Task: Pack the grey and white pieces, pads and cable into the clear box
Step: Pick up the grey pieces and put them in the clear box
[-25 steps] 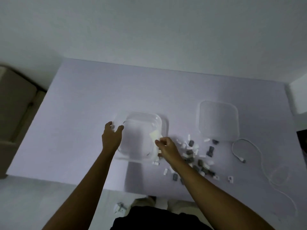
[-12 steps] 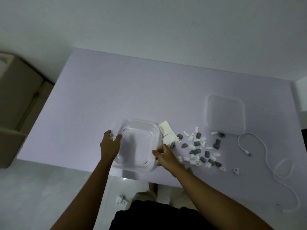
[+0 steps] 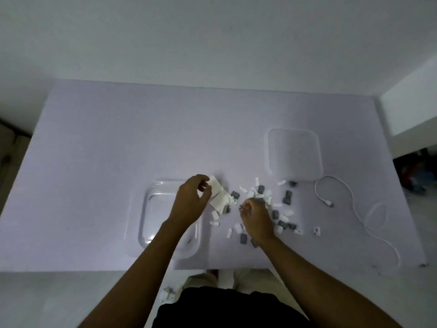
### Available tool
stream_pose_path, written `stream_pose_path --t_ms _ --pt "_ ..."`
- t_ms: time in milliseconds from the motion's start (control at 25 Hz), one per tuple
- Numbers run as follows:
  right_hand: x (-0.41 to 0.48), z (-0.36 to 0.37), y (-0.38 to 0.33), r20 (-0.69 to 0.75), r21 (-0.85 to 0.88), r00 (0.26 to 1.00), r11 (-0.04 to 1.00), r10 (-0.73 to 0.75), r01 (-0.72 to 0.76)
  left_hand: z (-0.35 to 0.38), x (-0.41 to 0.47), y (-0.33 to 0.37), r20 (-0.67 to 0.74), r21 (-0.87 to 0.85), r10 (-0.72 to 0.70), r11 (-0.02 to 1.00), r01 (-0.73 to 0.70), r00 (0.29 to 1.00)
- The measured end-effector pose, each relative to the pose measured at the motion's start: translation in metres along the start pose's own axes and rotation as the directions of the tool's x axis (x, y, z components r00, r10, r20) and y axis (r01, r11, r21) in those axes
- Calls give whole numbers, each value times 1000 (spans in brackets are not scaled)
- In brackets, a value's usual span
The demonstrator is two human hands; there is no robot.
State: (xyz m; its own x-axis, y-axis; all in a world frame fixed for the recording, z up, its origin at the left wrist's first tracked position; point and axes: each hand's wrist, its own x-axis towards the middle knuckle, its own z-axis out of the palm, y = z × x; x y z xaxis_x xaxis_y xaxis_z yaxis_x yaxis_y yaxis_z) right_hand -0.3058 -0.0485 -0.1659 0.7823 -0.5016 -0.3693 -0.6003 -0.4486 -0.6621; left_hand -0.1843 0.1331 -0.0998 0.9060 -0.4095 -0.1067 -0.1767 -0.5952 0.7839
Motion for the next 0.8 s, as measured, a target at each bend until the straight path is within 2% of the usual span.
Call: stream_pose_path --t_ms 80,200,360,560,680,760,800 --pt "7 -10 17 -78 -142 994 987 -83 71 36 11 11 215 121 -10 993 -16 977" --pt "19 -6 26 -7 -262 977 943 -212 203 80 14 7 374 338 -114 941 -22 920" --pt "32 5 32 42 -347 968 905 -248 247 103 17 0 346 430 -204 902 38 916" --pt "37 15 39 40 -436 942 842 -335 318 110 21 3 333 471 -207 882 27 920" --pt "38 11 39 -11 -328 941 890 -338 316 107 22 4 330 447 -256 890 89 909" --pt "37 4 35 -122 -77 964 971 -235 226 104 28 0 286 321 -325 919 230 901" --pt "37 -3 33 -175 111 978 985 -114 135 104 32 1 274 243 -347 927 284 897"
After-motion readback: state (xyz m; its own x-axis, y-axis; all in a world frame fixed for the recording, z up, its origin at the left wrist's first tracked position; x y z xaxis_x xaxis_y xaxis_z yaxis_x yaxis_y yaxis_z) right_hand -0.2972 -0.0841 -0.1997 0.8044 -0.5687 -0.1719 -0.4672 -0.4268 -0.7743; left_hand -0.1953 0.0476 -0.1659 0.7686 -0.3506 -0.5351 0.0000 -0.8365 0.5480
